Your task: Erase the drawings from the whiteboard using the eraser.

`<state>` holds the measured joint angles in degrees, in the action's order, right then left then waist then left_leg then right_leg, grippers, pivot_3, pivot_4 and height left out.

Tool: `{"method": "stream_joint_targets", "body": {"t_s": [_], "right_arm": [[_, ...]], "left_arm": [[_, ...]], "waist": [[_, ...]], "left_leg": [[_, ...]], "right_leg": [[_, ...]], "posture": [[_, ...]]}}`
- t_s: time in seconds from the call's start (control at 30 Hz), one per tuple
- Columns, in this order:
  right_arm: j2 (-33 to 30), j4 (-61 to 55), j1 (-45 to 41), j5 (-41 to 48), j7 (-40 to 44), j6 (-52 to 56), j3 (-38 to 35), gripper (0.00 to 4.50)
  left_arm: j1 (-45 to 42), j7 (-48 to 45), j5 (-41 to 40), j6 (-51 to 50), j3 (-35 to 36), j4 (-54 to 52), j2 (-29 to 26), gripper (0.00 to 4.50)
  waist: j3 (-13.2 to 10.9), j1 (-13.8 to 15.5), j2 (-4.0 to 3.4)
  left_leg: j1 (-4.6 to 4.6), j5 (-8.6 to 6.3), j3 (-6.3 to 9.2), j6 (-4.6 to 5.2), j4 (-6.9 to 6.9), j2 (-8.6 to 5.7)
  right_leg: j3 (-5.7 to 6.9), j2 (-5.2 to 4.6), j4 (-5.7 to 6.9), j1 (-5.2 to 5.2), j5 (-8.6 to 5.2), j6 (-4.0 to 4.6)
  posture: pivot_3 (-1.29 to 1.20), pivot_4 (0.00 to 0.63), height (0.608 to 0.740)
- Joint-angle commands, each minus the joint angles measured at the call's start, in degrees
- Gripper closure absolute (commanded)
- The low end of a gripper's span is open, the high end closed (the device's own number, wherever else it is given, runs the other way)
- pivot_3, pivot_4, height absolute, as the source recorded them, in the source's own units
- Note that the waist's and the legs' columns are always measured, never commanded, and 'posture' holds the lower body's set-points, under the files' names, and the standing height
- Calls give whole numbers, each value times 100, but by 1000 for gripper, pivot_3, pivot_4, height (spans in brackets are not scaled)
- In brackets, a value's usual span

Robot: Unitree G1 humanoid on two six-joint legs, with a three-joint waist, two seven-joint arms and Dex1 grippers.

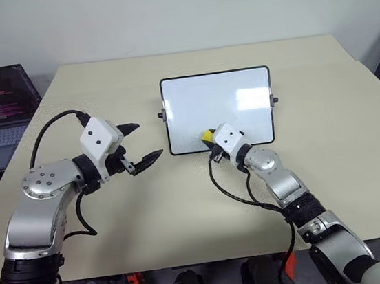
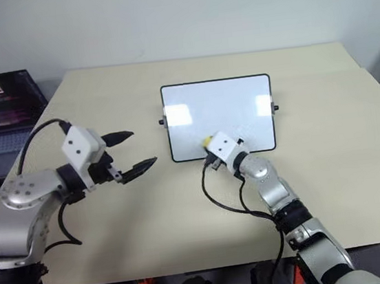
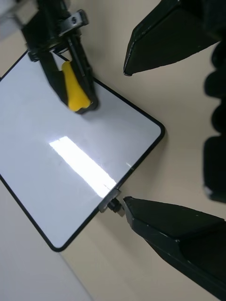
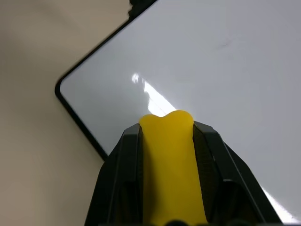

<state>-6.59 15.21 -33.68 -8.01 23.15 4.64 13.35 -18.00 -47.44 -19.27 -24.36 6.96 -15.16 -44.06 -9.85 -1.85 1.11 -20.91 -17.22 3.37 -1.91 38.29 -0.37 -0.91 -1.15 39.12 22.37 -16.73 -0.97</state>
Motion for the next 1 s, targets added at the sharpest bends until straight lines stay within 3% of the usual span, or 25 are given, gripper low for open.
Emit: {"method": "stream_joint_targets", "body": {"t_s": [0.03, 0.4, 0.53, 0.73, 1.0], "right_arm": [[-67, -960, -34, 237, -50, 428, -342, 3326], [-722, -2446, 205, 177, -393, 2223, -990, 3326], [-1005, -3099, 757, 159, -499, 2815, -1231, 3326], [-1288, -3784, 1381, 180, -701, 3673, -1685, 3326], [-1521, -3969, 1557, 242, -846, 4269, -2046, 3326]], "left_arm": [[-269, 286, -142, 17, 128, -175, 249, 0], [-221, 636, -653, -558, -386, -973, 1176, 0], [-354, 553, -878, -753, -669, -1153, 1306, 0], [-355, 15, -1156, -978, -728, -1154, 924, 0], [-336, -447, -1261, -1023, -663, -1070, 519, 0]], "waist": [[1, 7, 1], [3, 21, 4], [3, 23, 4], [3, 4, 4], [3, 5, 4]], "left_leg": [[0, 0, 0, 0, -12, 0], [-67, 0, -10, -5, -22, -1], [-88, 8, -7, -19, -21, 2], [-88, 1, -15, -5, -19, -1], [-85, 2, -15, -5, -18, -1]], "right_leg": [[1, -1, -9, 0, 0, 0], [-6, -5, -13, 72, -2, -2], [-2, -2, -10, 93, -1, -1], [-9, -3, -11, 93, -1, -2], [-9, 1, -8, 91, -1, -1]], "posture": [[0, 150, 740], [0, 150, 740], [0, 150, 740], [0, 150, 740], [0, 150, 740]]}}
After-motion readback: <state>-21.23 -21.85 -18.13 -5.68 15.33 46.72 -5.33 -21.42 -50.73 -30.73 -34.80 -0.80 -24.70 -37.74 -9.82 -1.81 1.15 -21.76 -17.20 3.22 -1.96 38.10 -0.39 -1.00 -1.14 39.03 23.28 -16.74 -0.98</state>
